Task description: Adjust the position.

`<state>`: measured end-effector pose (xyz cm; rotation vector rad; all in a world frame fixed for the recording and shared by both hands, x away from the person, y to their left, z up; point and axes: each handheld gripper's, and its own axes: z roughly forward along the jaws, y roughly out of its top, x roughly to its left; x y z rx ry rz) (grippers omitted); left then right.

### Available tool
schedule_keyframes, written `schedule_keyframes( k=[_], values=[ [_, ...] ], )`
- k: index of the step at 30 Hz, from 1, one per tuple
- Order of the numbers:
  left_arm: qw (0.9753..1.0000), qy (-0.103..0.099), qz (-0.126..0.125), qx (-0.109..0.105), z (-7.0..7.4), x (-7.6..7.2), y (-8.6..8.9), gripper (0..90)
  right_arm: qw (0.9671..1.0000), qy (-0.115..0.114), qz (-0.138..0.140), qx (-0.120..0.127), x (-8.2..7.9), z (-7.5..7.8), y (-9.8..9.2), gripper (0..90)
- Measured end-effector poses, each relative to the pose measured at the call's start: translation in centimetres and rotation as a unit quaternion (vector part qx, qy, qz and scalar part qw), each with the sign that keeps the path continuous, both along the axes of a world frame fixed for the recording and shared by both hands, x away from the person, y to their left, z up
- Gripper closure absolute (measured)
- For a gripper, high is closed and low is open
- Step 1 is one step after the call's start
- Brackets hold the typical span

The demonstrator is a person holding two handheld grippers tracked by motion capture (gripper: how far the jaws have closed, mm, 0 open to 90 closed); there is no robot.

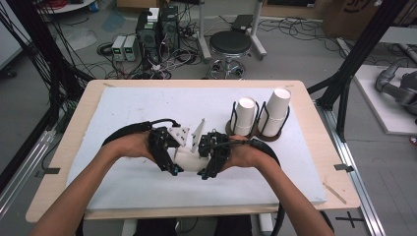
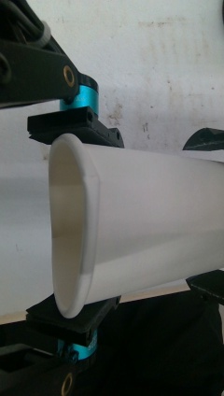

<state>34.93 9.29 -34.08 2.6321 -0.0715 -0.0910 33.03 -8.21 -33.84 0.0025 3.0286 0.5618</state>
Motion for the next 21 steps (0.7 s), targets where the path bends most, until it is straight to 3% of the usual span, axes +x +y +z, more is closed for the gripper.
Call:
schedule_keyframes(
  k=[4, 21],
  values=[
    [1.0000, 0.001, -0.001, -0.002, -0.01, -0.02, 0.04, 29.8, 1.0000, 0.001, 0.005, -0.002, 0.02, 0.01, 0.16, 34.3],
    [1.0000, 0.002, 0.000, -0.003, -0.04, -0.02, -0.01, 28.6, 1.0000, 0.004, -0.007, 0.001, 0.07, -0.06, 0.05, 37.3]
  ],
)
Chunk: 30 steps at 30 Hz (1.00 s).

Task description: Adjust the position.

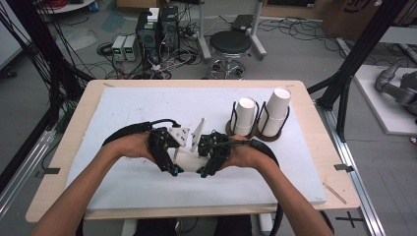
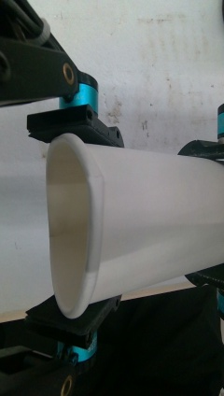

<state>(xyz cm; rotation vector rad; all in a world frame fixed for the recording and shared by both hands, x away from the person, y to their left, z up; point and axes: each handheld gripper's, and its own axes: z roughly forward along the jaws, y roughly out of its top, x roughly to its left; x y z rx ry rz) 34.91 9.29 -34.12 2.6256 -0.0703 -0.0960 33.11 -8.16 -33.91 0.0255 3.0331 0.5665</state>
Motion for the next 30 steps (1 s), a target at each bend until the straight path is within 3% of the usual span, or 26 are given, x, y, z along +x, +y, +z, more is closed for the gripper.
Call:
schedule_keyframes(
  k=[5, 11, 16, 22, 26, 30],
  values=[
    [1.0000, 0.002, 0.001, -0.007, 0.0, 0.0, 0.0, 24.8, 1.0000, 0.002, -0.002, 0.001, 0.0, 0.1, -0.1, 37.3],
    [0.9992, 0.025, 0.013, -0.029, -0.2, 0.1, 0.2, 8.7, 1.0000, -0.002, -0.001, 0.001, 0.1, 0.0, -0.3, 37.3],
    [0.9977, 0.030, 0.014, -0.058, -0.1, 0.2, 0.9, 8.3, 0.9998, 0.001, -0.010, 0.015, 0.1, -0.2, -0.7, 37.3],
    [0.9940, 0.038, 0.035, -0.096, -0.2, 0.3, 2.1, 7.4, 0.9994, 0.002, -0.015, 0.031, 0.3, -0.1, -1.4, 37.3],
    [0.9894, 0.040, 0.043, -0.133, -0.2, 0.3, 3.1, 7.1, 0.9991, 0.000, -0.018, 0.040, 0.3, 0.2, -1.8, 37.3],
    [0.9874, 0.040, 0.047, -0.145, -0.1, 0.2, 3.5, 7.1, 0.9982, 0.000, -0.024, 0.056, 0.3, 0.3, -2.2, 37.3]
  ],
)
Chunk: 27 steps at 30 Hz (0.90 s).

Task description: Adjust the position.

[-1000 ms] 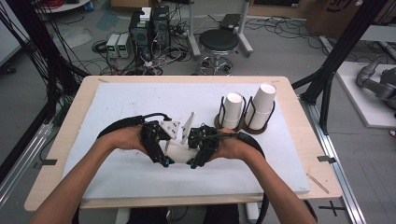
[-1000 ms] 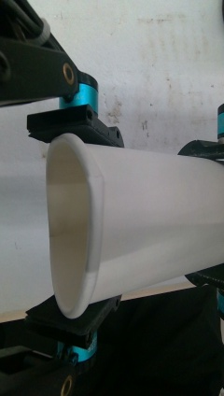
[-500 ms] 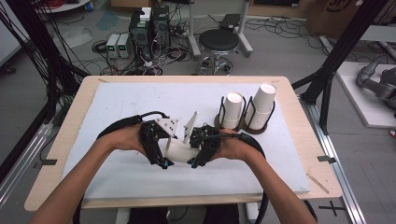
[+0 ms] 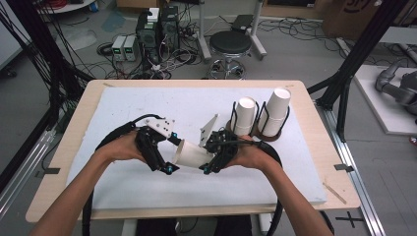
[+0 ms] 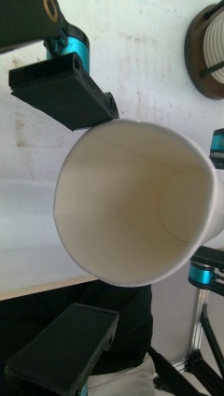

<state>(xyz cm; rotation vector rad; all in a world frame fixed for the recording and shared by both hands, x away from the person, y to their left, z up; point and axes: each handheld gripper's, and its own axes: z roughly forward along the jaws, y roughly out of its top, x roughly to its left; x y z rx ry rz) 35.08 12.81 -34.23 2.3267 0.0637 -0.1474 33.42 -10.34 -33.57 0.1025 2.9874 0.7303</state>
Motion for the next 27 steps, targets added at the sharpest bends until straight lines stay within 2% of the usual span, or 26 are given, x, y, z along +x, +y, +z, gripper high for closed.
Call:
schedule_keyframes(
  k=[4, 9, 13, 17, 22, 27],
  values=[
    [0.9999, -0.008, 0.006, -0.011, 0.3, -0.1, 0.2, 7.1, 0.9999, 0.000, -0.005, 0.010, 0.0, 0.0, -0.3, 37.3],
    [0.9991, -0.011, 0.020, -0.036, 0.3, -0.1, 0.8, 7.1, 0.9997, 0.000, -0.011, 0.020, -0.1, 0.2, -1.0, 37.3],
    [0.9976, -0.010, 0.032, -0.060, 0.1, -0.1, 1.4, 7.1, 0.9992, -0.003, -0.015, 0.037, -0.1, 0.3, -1.6, 37.3],
    [0.9967, -0.012, 0.039, -0.070, 0.1, -0.1, 1.6, 7.1, 0.9977, -0.002, -0.022, 0.063, -0.1, 0.2, -2.2, 37.3],
    [0.9929, -0.020, 0.056, -0.104, -0.3, -0.3, 2.0, 7.1, 0.9943, 0.003, -0.036, 0.100, -0.1, 0.1, -3.2, 37.3],
    [0.9894, -0.012, 0.070, -0.127, -0.8, -0.4, 2.3, 7.1, 0.9908, 0.006, -0.040, 0.129, -0.1, -0.2, -3.8, 37.2]
  ],
)
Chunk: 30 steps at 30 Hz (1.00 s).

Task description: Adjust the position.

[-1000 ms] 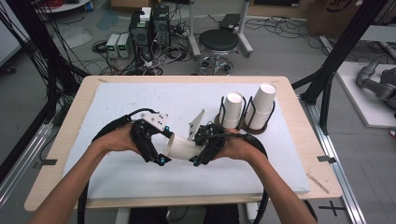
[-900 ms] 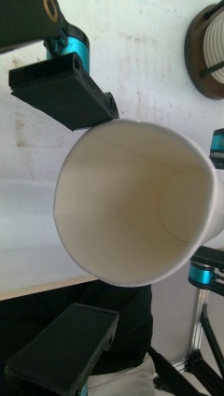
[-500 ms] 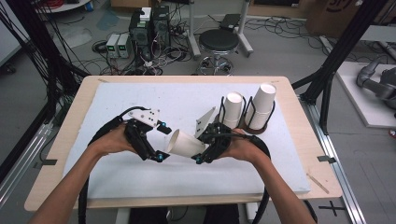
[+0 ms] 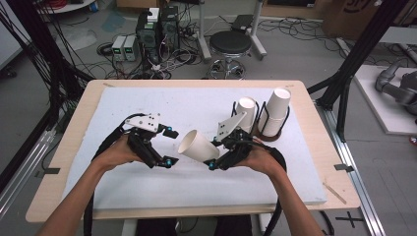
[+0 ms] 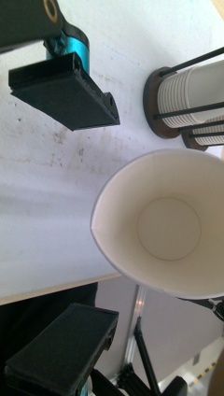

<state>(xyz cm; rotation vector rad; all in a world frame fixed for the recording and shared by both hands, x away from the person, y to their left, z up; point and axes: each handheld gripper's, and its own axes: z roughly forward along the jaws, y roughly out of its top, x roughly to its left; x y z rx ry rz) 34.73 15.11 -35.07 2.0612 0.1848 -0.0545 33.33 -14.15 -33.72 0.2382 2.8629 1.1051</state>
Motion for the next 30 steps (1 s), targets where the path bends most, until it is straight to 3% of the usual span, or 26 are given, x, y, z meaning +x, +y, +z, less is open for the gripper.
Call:
schedule_keyframes(
  k=[2, 8, 17, 24, 30],
  values=[
    [1.0000, 0.001, 0.001, -0.002, -0.1, -0.1, 0.0, 7.1, 1.0000, -0.001, -0.002, 0.008, 0.0, -0.1, -0.2, 37.2],
    [0.9991, 0.007, 0.011, -0.039, -0.6, -0.2, 0.2, 7.1, 0.9989, 0.005, -0.008, 0.046, -0.1, -0.3, -0.7, 37.2],
    [0.9955, 0.019, 0.021, -0.091, -1.1, -0.3, 0.5, 7.1, 0.9954, 0.011, -0.015, 0.094, -0.3, -1.0, -1.3, 37.2],
    [0.9940, 0.021, 0.022, -0.105, -1.5, -0.5, 0.1, 7.1, 0.9922, 0.013, -0.016, 0.123, -0.5, -1.7, -1.4, 37.2],
    [0.9906, 0.030, 0.026, -0.131, -2.0, -0.7, -0.2, 7.1, 0.9895, 0.019, -0.017, 0.142, -0.7, -2.2, -1.4, 37.2]
  ],
)
